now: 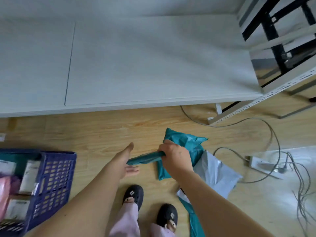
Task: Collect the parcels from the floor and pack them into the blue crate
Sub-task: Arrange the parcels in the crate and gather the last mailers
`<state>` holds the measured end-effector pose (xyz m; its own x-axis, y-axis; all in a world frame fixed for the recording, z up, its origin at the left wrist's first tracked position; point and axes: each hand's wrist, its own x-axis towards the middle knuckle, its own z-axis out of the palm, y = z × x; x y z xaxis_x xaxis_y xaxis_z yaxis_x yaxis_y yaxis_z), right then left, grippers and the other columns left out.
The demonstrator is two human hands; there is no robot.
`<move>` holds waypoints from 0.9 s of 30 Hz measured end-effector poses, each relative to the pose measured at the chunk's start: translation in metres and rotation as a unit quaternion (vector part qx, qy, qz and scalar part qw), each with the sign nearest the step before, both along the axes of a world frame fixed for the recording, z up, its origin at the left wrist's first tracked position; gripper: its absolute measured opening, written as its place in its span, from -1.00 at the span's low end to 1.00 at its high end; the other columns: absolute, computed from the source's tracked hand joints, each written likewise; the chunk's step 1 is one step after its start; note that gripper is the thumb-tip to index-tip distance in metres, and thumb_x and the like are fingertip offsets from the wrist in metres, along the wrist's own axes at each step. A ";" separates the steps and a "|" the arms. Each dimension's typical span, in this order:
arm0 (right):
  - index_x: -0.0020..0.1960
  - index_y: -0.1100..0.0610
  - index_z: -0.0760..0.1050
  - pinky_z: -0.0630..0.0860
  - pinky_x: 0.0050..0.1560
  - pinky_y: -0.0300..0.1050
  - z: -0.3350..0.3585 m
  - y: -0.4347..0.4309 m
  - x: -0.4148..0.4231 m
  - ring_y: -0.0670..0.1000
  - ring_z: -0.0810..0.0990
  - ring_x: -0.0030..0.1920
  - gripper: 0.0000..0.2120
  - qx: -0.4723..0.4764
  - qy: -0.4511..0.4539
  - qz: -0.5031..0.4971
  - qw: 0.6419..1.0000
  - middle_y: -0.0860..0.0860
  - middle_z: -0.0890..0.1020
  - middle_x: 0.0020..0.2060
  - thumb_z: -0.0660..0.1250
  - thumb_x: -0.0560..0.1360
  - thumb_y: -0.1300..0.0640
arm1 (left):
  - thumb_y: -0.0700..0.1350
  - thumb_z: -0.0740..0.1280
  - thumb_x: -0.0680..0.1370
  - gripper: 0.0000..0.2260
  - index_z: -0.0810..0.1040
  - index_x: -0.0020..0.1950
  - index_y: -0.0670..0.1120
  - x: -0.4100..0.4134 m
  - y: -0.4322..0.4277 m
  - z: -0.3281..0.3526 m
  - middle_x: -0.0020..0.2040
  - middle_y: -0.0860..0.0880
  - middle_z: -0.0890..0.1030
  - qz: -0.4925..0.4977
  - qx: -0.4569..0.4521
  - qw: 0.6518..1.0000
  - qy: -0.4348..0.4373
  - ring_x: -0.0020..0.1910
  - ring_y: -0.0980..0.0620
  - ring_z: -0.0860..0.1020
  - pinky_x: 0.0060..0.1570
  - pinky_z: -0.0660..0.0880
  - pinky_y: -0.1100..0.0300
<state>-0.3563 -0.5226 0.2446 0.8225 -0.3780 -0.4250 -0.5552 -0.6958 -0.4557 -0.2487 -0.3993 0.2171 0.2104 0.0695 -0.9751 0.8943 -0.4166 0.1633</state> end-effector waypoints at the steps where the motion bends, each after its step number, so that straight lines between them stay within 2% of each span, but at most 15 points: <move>1: 0.03 0.10 0.58 0.31 -0.26 -0.15 0.014 0.004 0.003 0.12 0.57 -0.07 -0.76 -0.005 -0.016 0.007 1.000 -0.01 0.54 -0.05 0.22 0.45 0.28 | 0.03 0.33 0.55 -0.51 0.31 0.38 -0.17 0.001 0.002 0.007 0.24 -0.29 0.46 0.058 -0.004 0.998 -0.001 0.08 -0.23 0.58 -0.11 0.56 -0.04; 4: 0.04 0.12 0.57 0.33 -0.27 -0.14 0.046 0.020 0.009 0.14 0.58 -0.10 -0.75 -0.011 -0.047 0.036 0.998 0.00 0.54 -0.07 0.21 0.46 0.29 | -0.25 0.29 0.57 -0.70 0.38 0.28 -0.25 0.003 0.012 0.025 0.06 -0.21 0.54 0.150 -0.017 0.988 -0.025 -0.07 -0.12 0.60 -0.33 0.60 0.09; 6: 0.07 0.10 0.54 0.32 -0.27 -0.13 0.060 0.031 0.012 0.15 0.58 -0.09 -0.75 -0.012 -0.038 0.070 0.997 0.01 0.53 -0.04 0.20 0.46 0.29 | -0.33 0.23 0.57 -0.75 0.35 0.25 -0.27 0.004 0.022 0.038 0.10 -0.19 0.55 0.189 -0.023 0.981 -0.047 0.04 -0.11 0.58 -0.25 0.58 0.16; 7: 0.10 0.09 0.51 0.32 -0.26 -0.13 0.065 0.034 0.012 0.16 0.58 -0.07 -0.73 -0.018 -0.023 0.090 0.996 0.01 0.53 -0.01 0.20 0.46 0.29 | -0.37 0.23 0.56 -0.72 0.33 0.27 -0.27 0.006 0.028 0.046 0.13 -0.20 0.54 0.208 -0.023 0.976 -0.065 0.02 -0.12 0.58 -0.25 0.57 0.16; 9: 0.20 0.02 0.45 0.35 -0.20 -0.11 0.075 0.041 0.011 0.16 0.58 0.00 -0.63 -0.029 0.017 0.130 0.991 0.00 0.54 0.06 0.19 0.46 0.31 | -0.45 0.28 0.49 -0.47 0.22 0.42 -0.24 0.009 0.045 0.060 0.14 -0.23 0.54 0.217 -0.002 0.969 -0.119 -0.11 -0.10 0.56 -0.49 0.53 0.15; 10: 0.25 0.00 0.42 0.37 -0.17 -0.10 0.080 0.046 0.011 0.15 0.57 0.03 -0.57 -0.030 0.037 0.148 0.988 0.00 0.55 0.09 0.18 0.46 0.33 | -0.47 0.31 0.45 -0.34 0.14 0.48 -0.19 0.010 0.054 0.068 0.19 -0.23 0.52 0.214 0.008 0.965 -0.151 -0.07 -0.12 0.55 -0.52 0.51 0.14; 13: 0.31 -0.04 0.40 0.45 -0.04 -0.09 0.097 0.072 0.021 0.12 0.56 0.09 -0.50 -0.020 0.066 0.174 0.982 0.00 0.58 0.13 0.15 0.45 0.33 | -0.48 0.35 0.42 -0.13 -0.09 0.55 -0.10 0.010 0.089 0.087 0.37 -0.18 0.40 0.204 0.030 0.952 -0.229 0.20 -0.17 0.49 -0.12 0.53 0.08; 15: 0.27 -0.04 0.46 0.51 -0.01 -0.11 0.109 0.094 0.034 0.10 0.59 0.06 -0.53 0.018 0.078 0.130 0.988 0.02 0.62 0.09 0.15 0.44 0.31 | -0.46 0.36 0.43 -0.06 -0.20 0.55 -0.06 0.012 0.115 0.099 0.41 -0.17 0.35 0.211 0.040 0.938 -0.271 0.30 -0.17 0.43 0.17 0.48 -0.02; 17: 0.21 0.02 0.53 0.60 -0.19 -0.14 0.118 0.113 0.050 0.02 0.67 -0.23 -0.58 0.130 0.087 0.015 0.988 0.03 0.65 -0.03 0.16 0.44 0.32 | -0.45 0.37 0.43 -0.02 -0.26 0.54 -0.02 0.017 0.140 0.108 0.45 -0.18 0.30 0.222 0.031 0.928 -0.298 0.35 -0.14 0.39 0.31 0.38 -0.12; 19: 0.18 0.10 0.55 0.50 -0.50 -0.25 0.131 0.130 0.065 -0.09 0.56 -0.58 -0.66 0.236 0.086 -0.081 0.964 0.02 0.63 -0.11 0.22 0.47 0.34 | -0.43 0.39 0.42 0.01 -0.28 0.53 0.01 0.022 0.166 0.120 0.48 -0.15 0.24 0.235 0.028 0.922 -0.307 0.38 -0.12 0.36 0.34 0.35 -0.14; 20: 0.16 0.10 0.55 0.44 -0.56 -0.28 0.137 0.138 0.072 -0.10 0.51 -0.64 -0.69 0.253 0.076 -0.089 0.960 0.00 0.63 -0.12 0.25 0.48 0.33 | -0.42 0.41 0.40 0.03 -0.28 0.53 0.03 0.024 0.179 0.127 0.50 -0.13 0.21 0.234 0.029 0.921 -0.311 0.39 -0.12 0.35 0.34 0.35 -0.14; 22: 0.09 0.05 0.57 0.49 -0.50 -0.27 0.152 0.160 0.085 -0.10 0.54 -0.58 -0.73 0.247 0.040 -0.065 0.966 -0.04 0.65 -0.15 0.24 0.48 0.29 | -0.40 0.42 0.40 0.03 -0.28 0.53 0.03 0.026 0.207 0.141 0.52 -0.11 0.14 0.206 0.029 0.917 -0.339 0.42 -0.12 0.31 0.35 0.35 -0.09; 24: 0.06 0.00 0.59 0.59 -0.23 -0.15 0.165 0.186 0.102 -0.02 0.65 -0.31 -0.70 0.182 -0.008 -0.023 0.983 -0.08 0.66 -0.10 0.22 0.46 0.28 | -0.41 0.39 0.42 -0.02 -0.27 0.54 -0.05 0.031 0.237 0.149 0.54 -0.11 0.10 0.178 0.028 0.908 -0.378 0.46 -0.10 0.24 0.36 0.30 0.07; 25: 0.08 -0.02 0.58 0.58 -0.12 -0.13 0.171 0.201 0.110 0.03 0.65 -0.16 -0.67 0.139 -0.021 0.000 0.990 -0.07 0.66 -0.02 0.22 0.44 0.29 | -0.43 0.37 0.43 -0.05 -0.24 0.54 -0.07 0.034 0.252 0.154 0.53 -0.12 0.11 0.176 0.025 0.903 -0.392 0.46 -0.09 0.24 0.30 0.31 0.14; 27: 0.23 -0.04 0.50 0.51 -0.07 -0.16 0.180 0.232 0.125 0.07 0.61 0.01 -0.55 0.073 -0.016 0.038 0.997 -0.04 0.58 0.16 0.22 0.41 0.29 | -0.46 0.35 0.41 -0.08 -0.16 0.55 -0.06 0.039 0.282 0.162 0.49 -0.11 0.21 0.189 0.004 0.891 -0.414 0.40 -0.08 0.32 0.22 0.36 0.15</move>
<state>-0.2317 -0.2903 0.4247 0.8599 -0.2514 -0.4443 -0.4880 -0.6603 -0.5709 -0.2094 -0.1171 0.3787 0.8169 0.2933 -0.4966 0.5458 -0.1151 0.8299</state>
